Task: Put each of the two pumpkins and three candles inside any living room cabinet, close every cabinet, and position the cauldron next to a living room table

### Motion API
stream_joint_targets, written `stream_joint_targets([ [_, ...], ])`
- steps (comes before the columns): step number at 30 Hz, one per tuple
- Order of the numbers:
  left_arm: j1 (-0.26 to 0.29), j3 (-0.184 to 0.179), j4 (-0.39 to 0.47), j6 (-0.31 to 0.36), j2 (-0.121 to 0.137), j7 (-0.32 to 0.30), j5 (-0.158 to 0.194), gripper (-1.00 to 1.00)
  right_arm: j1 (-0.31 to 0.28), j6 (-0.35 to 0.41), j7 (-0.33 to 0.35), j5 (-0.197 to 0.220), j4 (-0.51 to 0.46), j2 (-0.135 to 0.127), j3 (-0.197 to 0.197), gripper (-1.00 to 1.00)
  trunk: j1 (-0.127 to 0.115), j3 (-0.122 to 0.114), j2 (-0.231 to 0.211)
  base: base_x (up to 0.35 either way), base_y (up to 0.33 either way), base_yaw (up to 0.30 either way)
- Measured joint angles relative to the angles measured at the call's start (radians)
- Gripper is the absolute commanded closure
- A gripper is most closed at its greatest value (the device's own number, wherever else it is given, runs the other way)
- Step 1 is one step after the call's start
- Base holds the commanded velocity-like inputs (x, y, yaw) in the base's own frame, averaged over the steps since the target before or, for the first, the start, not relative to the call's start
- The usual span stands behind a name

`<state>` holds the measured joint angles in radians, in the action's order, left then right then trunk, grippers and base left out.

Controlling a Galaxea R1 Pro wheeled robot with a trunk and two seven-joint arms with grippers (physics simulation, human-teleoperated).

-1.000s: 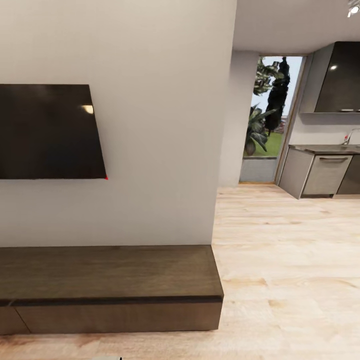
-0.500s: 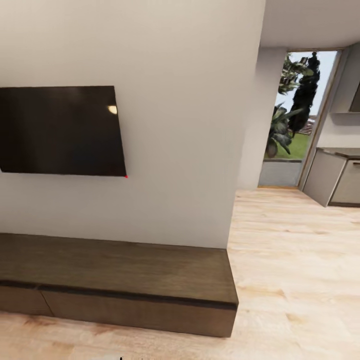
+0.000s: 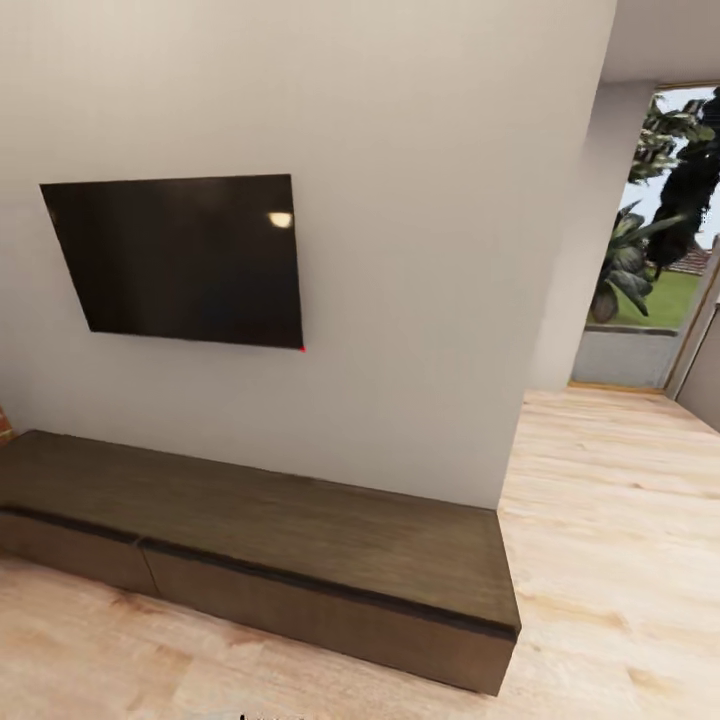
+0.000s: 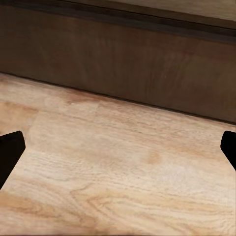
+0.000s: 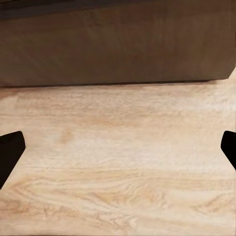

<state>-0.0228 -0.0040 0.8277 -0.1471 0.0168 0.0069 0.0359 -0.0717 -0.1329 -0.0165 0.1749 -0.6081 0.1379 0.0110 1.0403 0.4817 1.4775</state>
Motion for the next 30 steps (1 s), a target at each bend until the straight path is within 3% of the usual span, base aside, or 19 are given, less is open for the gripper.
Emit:
stream_joint_targets([
  [21, 0.001, 0.000, -0.002, 0.001, 0.001, 0.000, 0.000, -1.00, 0.000, 0.000, 0.000, 0.000, 0.002, 0.001, 0.001, -1.00, 0.000, 0.000, 0.000, 0.000, 0.000, 0.293],
  [30, 0.002, -0.001, -0.015, 0.001, 0.001, 0.000, 0.001, -1.00, 0.000, 0.001, 0.000, -0.003, 0.004, 0.001, 0.037, -1.00, 0.000, 0.000, 0.000, 0.000, 0.000, 0.293],
])
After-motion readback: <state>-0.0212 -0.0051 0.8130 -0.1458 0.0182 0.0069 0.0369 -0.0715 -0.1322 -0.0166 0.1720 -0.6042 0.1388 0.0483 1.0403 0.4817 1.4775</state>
